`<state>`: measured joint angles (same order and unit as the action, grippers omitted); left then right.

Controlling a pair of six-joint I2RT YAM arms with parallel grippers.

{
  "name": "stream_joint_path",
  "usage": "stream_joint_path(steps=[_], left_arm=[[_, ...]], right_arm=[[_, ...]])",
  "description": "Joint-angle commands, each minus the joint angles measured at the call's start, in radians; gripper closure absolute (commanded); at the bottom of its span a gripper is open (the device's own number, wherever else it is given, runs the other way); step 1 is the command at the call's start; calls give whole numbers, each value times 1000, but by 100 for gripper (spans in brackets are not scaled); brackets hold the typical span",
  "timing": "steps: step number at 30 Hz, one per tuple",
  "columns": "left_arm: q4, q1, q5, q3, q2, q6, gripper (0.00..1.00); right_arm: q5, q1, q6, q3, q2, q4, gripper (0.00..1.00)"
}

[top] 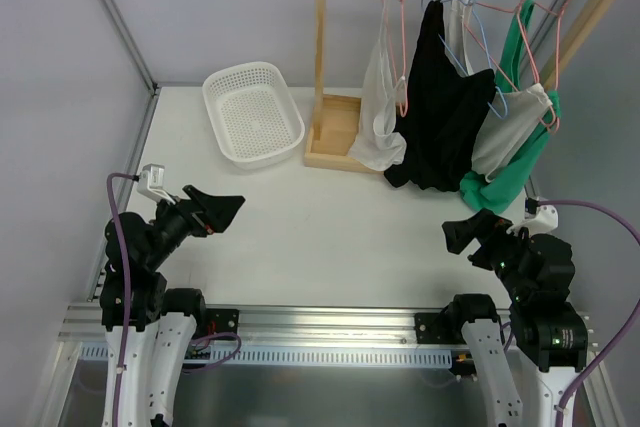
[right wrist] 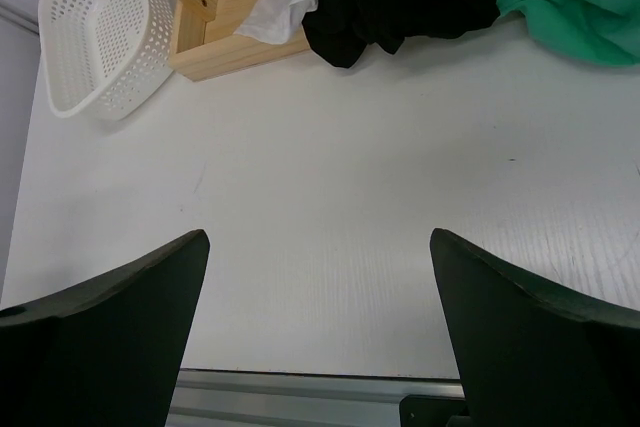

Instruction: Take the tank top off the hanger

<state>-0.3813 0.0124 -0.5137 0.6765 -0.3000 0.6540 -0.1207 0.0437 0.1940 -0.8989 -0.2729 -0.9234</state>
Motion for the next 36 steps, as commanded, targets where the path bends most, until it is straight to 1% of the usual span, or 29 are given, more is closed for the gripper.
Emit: stream_joint_path(steps=[1,7,12,15,16,18,20,22,23,26,30,31,36], left_arm=[[7,-3,12,38,-14,-11,1],[5,-5,35,41,-2,-25,1],[4,-3,63,51,12,-51,1],[1,-5,108,41,27,-16,1],[-1,-3,119,35,30,19,1],[1,-3,150,23,32,41,1],[1,-3,182,26,24,30,1],[2,-3,205,37,13,0,1],[1,-5,210,53,7,-43,1],[1,-3,233,90,-19,-111,1],[2,-3,231,145,-98,-151,1],[1,-3,225,156,-116,-160,1],[4,-3,244,224,-192,-203,1]], right_arm=[[4,7,-11,-3,1,8,1],[30,8,-39,-8,-6,8,1],[65,8,-16,-9,9,6,1],[85,7,-11,-17,41,38,1],[70,8,-16,-15,46,58,1],[47,8,-36,-31,29,106,1],[9,8,-48,-78,-8,135,1],[-5,8,-67,-127,-86,139,1],[-7,8,-73,-179,-112,141,1],[-26,7,-108,-245,-198,184,1],[-66,8,-134,-365,-302,250,1],[-89,8,-140,-388,-354,261,1],[-137,10,-122,-511,-512,357,1]])
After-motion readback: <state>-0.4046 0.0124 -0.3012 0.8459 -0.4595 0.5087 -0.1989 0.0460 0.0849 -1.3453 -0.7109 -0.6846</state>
